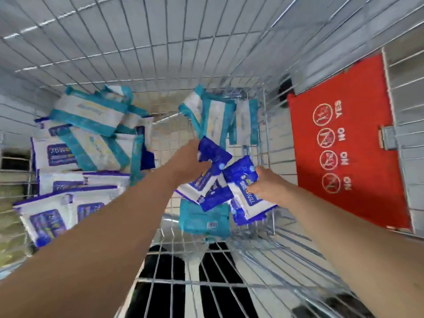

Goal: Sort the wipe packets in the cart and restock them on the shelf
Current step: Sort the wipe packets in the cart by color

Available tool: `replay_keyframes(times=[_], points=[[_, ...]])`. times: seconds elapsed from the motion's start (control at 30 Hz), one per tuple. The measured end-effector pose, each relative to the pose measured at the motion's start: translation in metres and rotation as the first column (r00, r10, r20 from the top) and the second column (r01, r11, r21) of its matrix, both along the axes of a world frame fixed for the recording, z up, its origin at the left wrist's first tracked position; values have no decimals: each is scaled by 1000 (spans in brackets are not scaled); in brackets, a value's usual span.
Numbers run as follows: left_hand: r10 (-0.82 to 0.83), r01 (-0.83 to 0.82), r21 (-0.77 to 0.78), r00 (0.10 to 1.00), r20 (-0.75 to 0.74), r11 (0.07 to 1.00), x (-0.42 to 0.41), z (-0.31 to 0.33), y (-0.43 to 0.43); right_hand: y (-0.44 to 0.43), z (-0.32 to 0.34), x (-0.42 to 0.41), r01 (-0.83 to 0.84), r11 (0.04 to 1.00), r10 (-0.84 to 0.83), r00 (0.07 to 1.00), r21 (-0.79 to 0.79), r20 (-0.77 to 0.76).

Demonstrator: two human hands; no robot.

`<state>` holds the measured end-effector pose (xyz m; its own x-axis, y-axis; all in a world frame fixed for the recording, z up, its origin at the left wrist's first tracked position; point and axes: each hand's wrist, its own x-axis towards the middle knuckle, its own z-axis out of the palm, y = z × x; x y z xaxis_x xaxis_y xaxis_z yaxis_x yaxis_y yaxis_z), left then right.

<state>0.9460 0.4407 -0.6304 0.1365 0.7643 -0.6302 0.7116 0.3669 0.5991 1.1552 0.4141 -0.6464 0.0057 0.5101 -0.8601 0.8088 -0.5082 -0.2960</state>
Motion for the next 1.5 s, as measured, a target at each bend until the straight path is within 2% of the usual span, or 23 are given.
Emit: replay_keyframes(times=[0.1, 0.2, 0.3, 0.43, 0.5, 0.57, 0.67, 0.77, 0.87, 0.97, 1.2, 1.33, 1.5], points=[[-58, 57, -52, 998, -20, 997, 1, -18, -9, -10, -3, 4, -89, 996, 89, 996, -19, -4], [-126, 124, -77, 992, -25, 989, -4, -33, -18, -12, -5, 7, -147, 978, 144, 989, 145, 27], [-111, 110, -40, 994, -18, 993, -9, -36, -19, -11, -2, 7, -206, 919, 196, 978, 336, 65], [-18, 19, 47, 999, -37, 999, -26, -19, -15, -15, 11, -10, -197, 870, 243, 969, 452, -44], [-48, 53, 73, 997, -67, 996, -39, -7, -18, -23, 15, -26, -146, 897, 234, 958, 418, -168], [-98, 102, 28, 990, -101, 994, -52, 3, -28, -34, 12, -42, -128, 923, 230, 939, 362, -256], [-150, 133, -166, 984, -94, 977, -61, -2, -55, -55, -2, -53, -166, 949, 239, 934, 268, -267], [-116, 88, -303, 990, -75, 949, -56, -20, -78, -67, -15, -52, -114, 971, 169, 947, 208, -272], [-101, 70, -314, 991, -84, 947, -46, -31, -87, -69, -23, -50, -100, 975, 154, 949, 200, -275], [-95, 46, -293, 983, -155, 955, -40, -33, -91, -70, -29, -49, -71, 978, 128, 948, 196, -292], [115, -139, -347, 989, -89, 927, -38, -38, -93, -69, -30, -46, -76, 979, 135, 938, 188, -321], [350, -288, -574, 937, -1, 766, -42, -21, -89, -65, -19, -48, -70, 985, 121, 931, 158, -345], [424, -297, -667, 905, 32, 684, -59, 20, -74, -53, 15, -56, -87, 988, 129, 920, 128, -369]])
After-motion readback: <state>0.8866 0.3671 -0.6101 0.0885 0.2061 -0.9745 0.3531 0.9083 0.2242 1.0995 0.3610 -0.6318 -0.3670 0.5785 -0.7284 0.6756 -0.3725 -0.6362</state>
